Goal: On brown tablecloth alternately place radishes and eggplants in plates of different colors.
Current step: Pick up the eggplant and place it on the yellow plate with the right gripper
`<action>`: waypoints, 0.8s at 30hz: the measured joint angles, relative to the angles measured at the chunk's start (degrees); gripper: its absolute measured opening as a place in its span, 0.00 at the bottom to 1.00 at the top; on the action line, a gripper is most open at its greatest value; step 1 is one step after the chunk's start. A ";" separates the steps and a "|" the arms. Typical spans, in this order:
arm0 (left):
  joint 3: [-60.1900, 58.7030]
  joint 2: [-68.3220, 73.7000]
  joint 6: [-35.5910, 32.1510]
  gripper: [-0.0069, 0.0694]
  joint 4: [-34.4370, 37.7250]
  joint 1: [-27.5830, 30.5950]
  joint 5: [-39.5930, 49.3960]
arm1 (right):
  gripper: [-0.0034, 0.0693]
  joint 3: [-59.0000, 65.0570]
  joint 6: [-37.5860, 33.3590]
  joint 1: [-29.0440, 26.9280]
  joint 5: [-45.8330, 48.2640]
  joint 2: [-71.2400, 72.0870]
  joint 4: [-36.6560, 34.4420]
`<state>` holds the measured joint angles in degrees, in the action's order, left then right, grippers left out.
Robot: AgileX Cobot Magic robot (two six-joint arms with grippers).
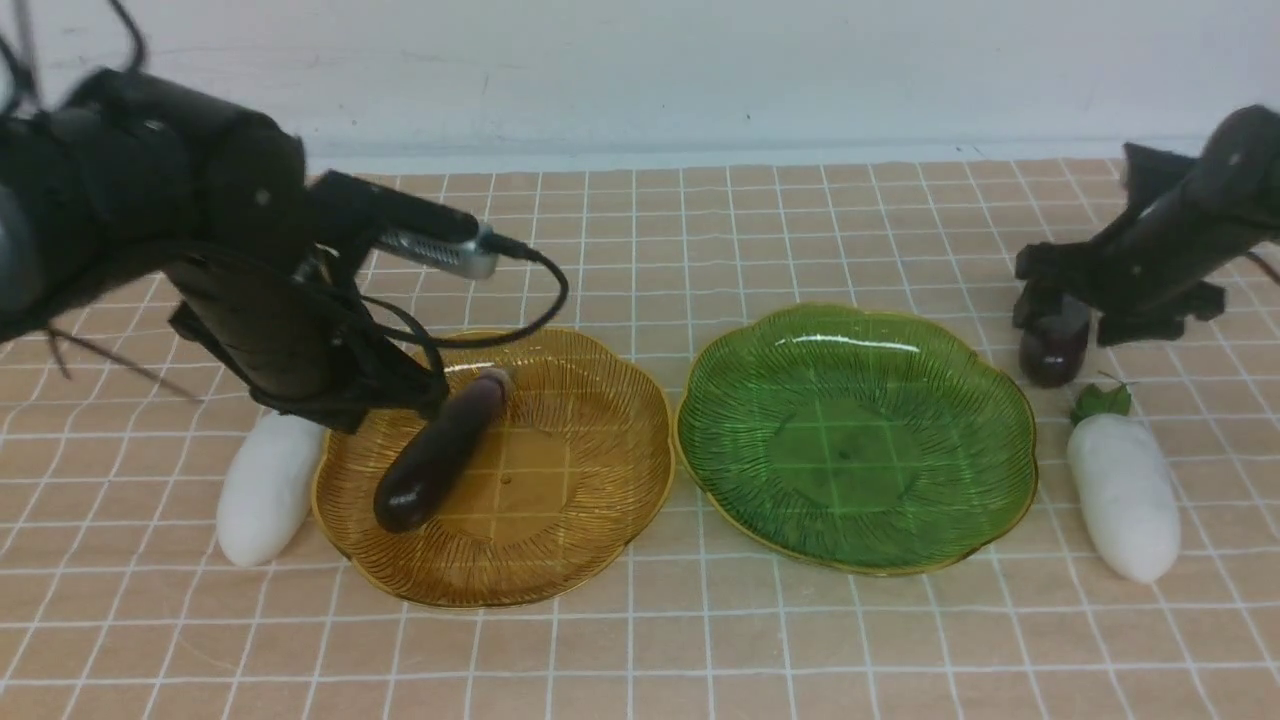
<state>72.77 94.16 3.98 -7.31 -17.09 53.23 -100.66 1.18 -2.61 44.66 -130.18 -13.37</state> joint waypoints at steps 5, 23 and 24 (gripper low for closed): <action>-0.45 -8.75 0.00 0.09 -0.05 0.00 4.28 | 0.54 -6.80 0.74 -0.03 7.62 -2.92 1.43; -10.90 -19.37 -0.89 0.09 7.68 12.16 8.66 | 0.56 -23.57 2.26 32.56 26.85 0.82 -10.95; -12.27 -19.78 -1.32 0.09 9.11 12.40 8.01 | 0.56 -23.57 2.68 33.66 26.85 -0.41 -10.43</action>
<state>60.50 74.38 2.66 1.80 -4.69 61.23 -124.23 3.86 31.05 71.51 -130.59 -23.81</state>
